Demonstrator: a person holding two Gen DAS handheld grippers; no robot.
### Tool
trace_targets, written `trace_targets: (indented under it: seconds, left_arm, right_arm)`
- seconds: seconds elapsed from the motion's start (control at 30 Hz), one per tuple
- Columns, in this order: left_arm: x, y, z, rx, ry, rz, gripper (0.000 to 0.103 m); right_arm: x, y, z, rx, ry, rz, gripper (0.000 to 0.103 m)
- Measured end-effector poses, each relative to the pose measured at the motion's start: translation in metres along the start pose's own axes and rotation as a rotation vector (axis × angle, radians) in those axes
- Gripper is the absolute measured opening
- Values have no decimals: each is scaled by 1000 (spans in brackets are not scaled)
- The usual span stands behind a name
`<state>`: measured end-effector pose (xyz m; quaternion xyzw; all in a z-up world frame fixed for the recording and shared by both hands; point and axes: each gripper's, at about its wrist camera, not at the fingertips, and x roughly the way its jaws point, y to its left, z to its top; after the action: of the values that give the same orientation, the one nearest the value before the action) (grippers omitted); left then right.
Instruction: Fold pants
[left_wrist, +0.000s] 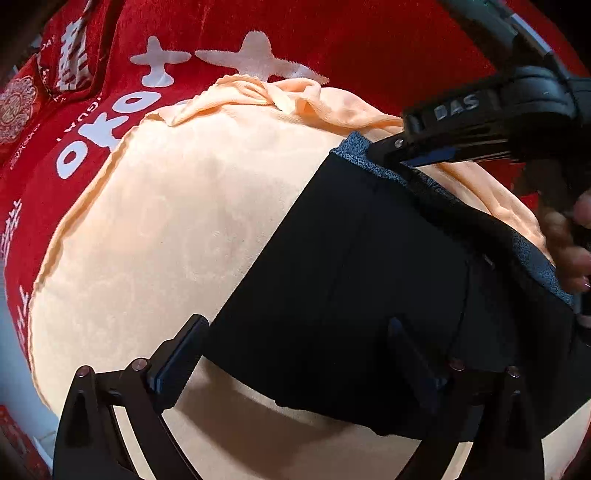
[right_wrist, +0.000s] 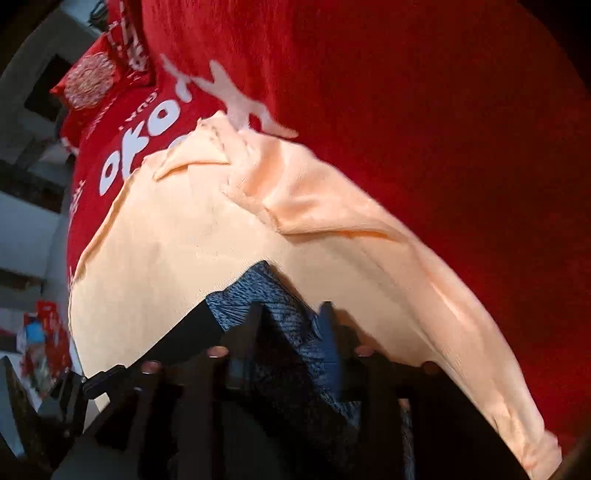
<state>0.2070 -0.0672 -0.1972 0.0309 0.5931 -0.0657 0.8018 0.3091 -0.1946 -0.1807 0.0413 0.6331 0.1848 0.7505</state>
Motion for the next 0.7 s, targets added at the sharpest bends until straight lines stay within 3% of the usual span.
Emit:
trace_targets:
  seconds: [0.1,0.2,0.37,0.63,0.7]
  left_arm:
    - [-11,-6,0,26,12,23,98]
    - [-26,-15,-3,53,12,40,98]
    - [-46,-54,-11,178,10,42,98]
    - [-67,-180,-34,365,33,-38,98]
    - [-69,-218,-46,422,41,-62,98]
  right_arm:
    - [-38,-7,-21,15,-72,-24,57]
    - [-80,-33,-63,142,-118,-24,67]
    - [-134,-99,-169,432,-145,-29,67]
    - [-192,-195,-362,851,-155,-83,67]
    - [-204,-209,-396,913,-166,-87,67]
